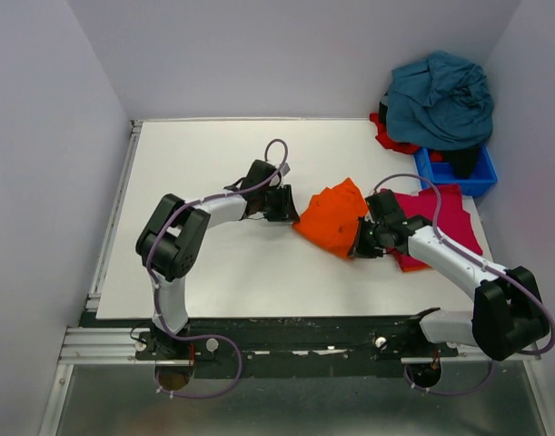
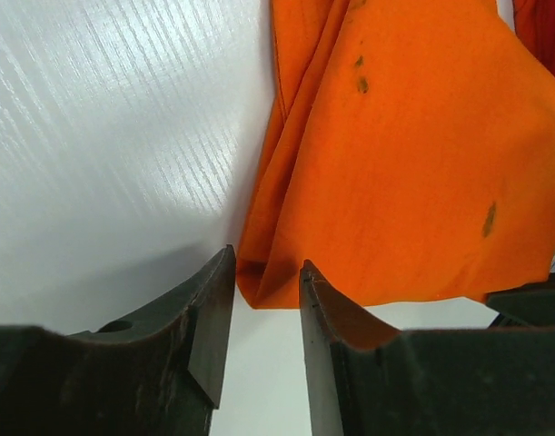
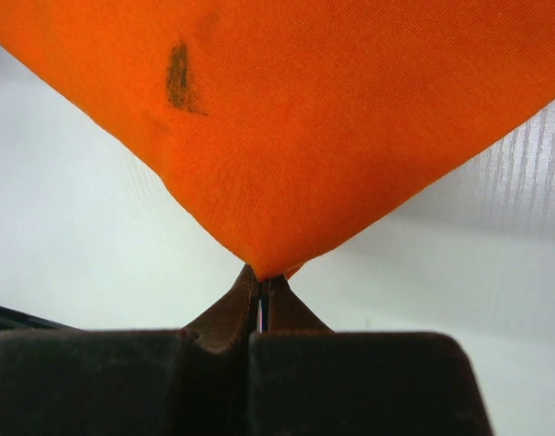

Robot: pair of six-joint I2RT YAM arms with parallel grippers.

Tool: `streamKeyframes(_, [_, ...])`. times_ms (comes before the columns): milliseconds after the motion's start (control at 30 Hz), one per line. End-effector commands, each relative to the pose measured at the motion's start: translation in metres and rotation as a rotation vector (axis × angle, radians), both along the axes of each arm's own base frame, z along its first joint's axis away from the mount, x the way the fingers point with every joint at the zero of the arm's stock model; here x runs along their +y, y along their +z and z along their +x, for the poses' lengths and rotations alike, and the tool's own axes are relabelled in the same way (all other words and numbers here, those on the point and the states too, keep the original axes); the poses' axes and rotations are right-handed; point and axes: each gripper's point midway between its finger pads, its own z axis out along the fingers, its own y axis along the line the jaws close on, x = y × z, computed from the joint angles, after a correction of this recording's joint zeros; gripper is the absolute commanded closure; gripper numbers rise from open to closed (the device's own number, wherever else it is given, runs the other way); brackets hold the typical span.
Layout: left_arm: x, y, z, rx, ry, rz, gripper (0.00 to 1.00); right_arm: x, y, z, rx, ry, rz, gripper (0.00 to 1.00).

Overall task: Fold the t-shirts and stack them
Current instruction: Fold the long partially folded tshirt into a neat square

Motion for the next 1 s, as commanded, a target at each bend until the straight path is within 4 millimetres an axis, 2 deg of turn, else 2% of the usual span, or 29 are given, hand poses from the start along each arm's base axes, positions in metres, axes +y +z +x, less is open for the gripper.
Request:
streamKeyframes(0, [-0.007,-0.009,-0.012,0.033,-0.06,0.008,0.59,-0.001,-0.002,-0.005,0.016,0.006,0.0,0.99])
streamKeyframes(67, [-0.011,-0.01,-0.016,0.05,-0.091,-0.013,0.62,-0.002,-0.003,-0.006,0.019,0.007,0.0,0.99])
streamKeyframes(167, [-0.012,-0.01,-0.016,0.053,-0.095,-0.016,0.73,-0.003,-0.003,-0.006,0.018,0.003,-0.005,0.99])
streamKeyframes(233, [-0.015,-0.01,-0.017,0.061,-0.106,-0.029,0.96,-0.003,-0.004,-0.007,0.02,0.003,-0.006,0.99])
streamKeyframes(267, [-0.016,-0.01,-0.018,0.069,-0.113,-0.035,1.0,-0.003,-0.004,-0.007,0.019,0.001,-0.006,0.99])
streamKeyframes(400, [-0.007,0.005,-0.006,0.047,-0.073,-0.027,1.0,-0.005,0.002,-0.001,0.008,-0.002,-0.016,0.99])
streamKeyframes(500, [0.007,0.028,0.008,0.025,-0.03,-0.034,1.0,-0.003,0.02,0.013,-0.013,0.0,0.012,0.99])
streamKeyframes(567, [0.019,0.043,0.012,0.012,0.0,-0.015,1.0,0.004,0.032,0.016,-0.016,0.021,0.046,0.99])
streamKeyframes(633, [0.028,0.046,0.006,0.014,0.024,0.029,1.0,0.013,0.04,0.006,0.003,0.042,0.11,0.99])
streamKeyframes(733, [0.04,0.05,-0.019,0.037,0.042,0.054,1.0,0.025,0.046,-0.024,0.039,0.079,0.227,0.99])
streamKeyframes(867, [0.066,0.051,-0.047,0.044,0.092,0.136,1.0,0.026,0.044,-0.062,0.083,0.099,0.283,0.99])
streamKeyframes(900, [0.069,0.047,-0.055,0.059,0.087,0.144,1.0,0.026,0.041,-0.07,0.093,0.109,0.293,0.97])
streamKeyframes(967, [0.068,0.037,-0.073,0.094,0.053,0.154,1.0,0.021,0.024,-0.084,0.134,0.117,0.273,0.83])
